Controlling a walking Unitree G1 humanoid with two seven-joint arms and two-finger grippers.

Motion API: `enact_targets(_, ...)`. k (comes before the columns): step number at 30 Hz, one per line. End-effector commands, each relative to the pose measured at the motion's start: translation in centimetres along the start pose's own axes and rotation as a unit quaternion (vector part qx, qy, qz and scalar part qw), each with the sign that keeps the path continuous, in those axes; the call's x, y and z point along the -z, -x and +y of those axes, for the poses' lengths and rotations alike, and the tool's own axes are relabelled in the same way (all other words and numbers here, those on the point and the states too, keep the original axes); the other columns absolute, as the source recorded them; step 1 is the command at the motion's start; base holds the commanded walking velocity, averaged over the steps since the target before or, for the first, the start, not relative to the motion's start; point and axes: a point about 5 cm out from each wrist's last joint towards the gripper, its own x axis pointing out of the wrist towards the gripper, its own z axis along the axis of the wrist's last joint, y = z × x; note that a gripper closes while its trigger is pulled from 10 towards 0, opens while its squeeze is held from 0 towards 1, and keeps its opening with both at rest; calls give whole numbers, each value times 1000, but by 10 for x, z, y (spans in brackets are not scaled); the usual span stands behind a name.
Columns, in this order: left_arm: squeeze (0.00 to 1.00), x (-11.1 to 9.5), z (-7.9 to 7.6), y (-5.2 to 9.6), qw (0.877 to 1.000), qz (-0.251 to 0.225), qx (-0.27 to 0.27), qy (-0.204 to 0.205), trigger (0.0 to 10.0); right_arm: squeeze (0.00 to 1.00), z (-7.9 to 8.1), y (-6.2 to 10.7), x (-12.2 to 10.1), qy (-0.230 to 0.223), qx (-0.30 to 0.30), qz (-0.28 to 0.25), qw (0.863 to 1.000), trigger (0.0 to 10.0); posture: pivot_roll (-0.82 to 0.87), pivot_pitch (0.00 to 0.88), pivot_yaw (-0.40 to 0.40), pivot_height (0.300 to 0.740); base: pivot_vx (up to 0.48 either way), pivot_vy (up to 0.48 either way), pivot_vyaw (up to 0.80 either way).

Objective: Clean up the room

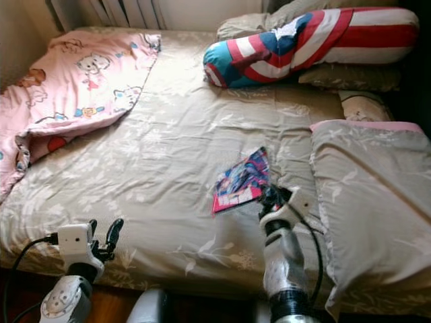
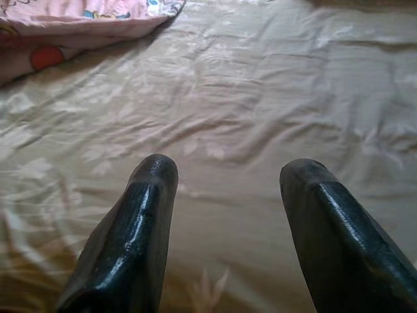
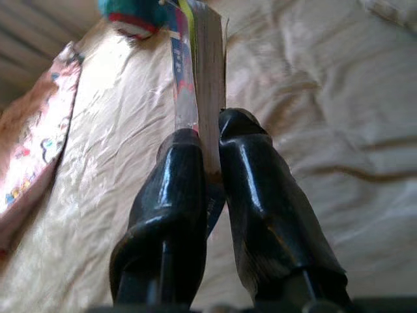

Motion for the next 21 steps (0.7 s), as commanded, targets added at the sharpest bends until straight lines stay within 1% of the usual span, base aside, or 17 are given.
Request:
enact_targets(1, 0, -2, 4, 5, 1000, 5, 2, -11, 10000, 0, 3, -5, -4, -49, -15, -5, 999, 10000, 95, 219, 59, 653, 0, 0, 0)
enact_targets(3, 0, -3, 9, 11, 1000, 9, 3, -20, 10000, 0, 4, -9, -5, -62, -26, 2, 998, 10000, 117, 244, 74, 653, 0, 0, 0)
enact_targets(5, 0, -3, 10, 14, 1000, 11, 3, -22, 10000, 0, 4, -10, -5, -71, -29, 6, 997, 10000, 125, 253, 77, 653, 0, 0, 0)
enact_targets(6, 0, -3, 13, 21, 1000, 15, 5, -26, 10000, 0, 2, -10, -3, -74, -27, 12, 997, 10000, 141, 262, 82, 653, 0, 0, 0)
enact_targets(7, 0, -3, 13, 21, 1000, 15, 5, -26, 10000, 0, 2, -10, -3, -74, -27, 12, 997, 10000, 141, 262, 82, 653, 0, 0, 0)
enact_targets(9, 0, -2, 17, 32, 999, 25, 6, -34, 10000, 0, 3, -10, -1, -90, -49, 24, 994, 10000, 168, 279, 94, 653, 0, 0, 0)
enact_targets(11, 0, -3, 18, 37, 999, 29, 4, -34, 10000, 0, 0, -10, 0, -88, -50, 31, 994, 10000, 179, 289, 100, 653, 0, 0, 0)
enact_targets(12, 0, -4, 17, 42, 999, 32, 5, -36, 10000, 0, -6, -9, 1, -85, -32, 34, 995, 10000, 185, 302, 104, 653, 0, 0, 0)
enact_targets(17, 0, -4, 14, 52, 998, 47, 18, -41, 10000, 0, -34, -1, 1, -67, 53, 45, 995, 10000, 198, 339, 122, 653, 0, 0, 0)
enact_targets(18, 0, -4, 14, 55, 998, 50, 20, -40, 10000, 0, -40, 2, 1, -43, 69, 49, 995, 10000, 201, 346, 124, 653, 0, 0, 0)
enact_targets(19, 0, -5, 13, 59, 997, 56, 21, -40, 10000, 0, -49, 5, 0, -30, 95, 47, 994, 10000, 203, 352, 126, 653, 0, 0, 0)
enact_targets(20, 0, -5, 13, 59, 997, 56, 21, -40, 10000, 0, -49, 5, 0, -30, 95, 47, 994, 10000, 203, 352, 126, 653, 0, 0, 0)
enact_targets(21, 0, -6, 13, 62, 997, 60, 21, -40, 10000, 0, -53, 7, 0, -32, 108, 48, 992, 10000, 210, 364, 129, 653, 0, 0, 0)
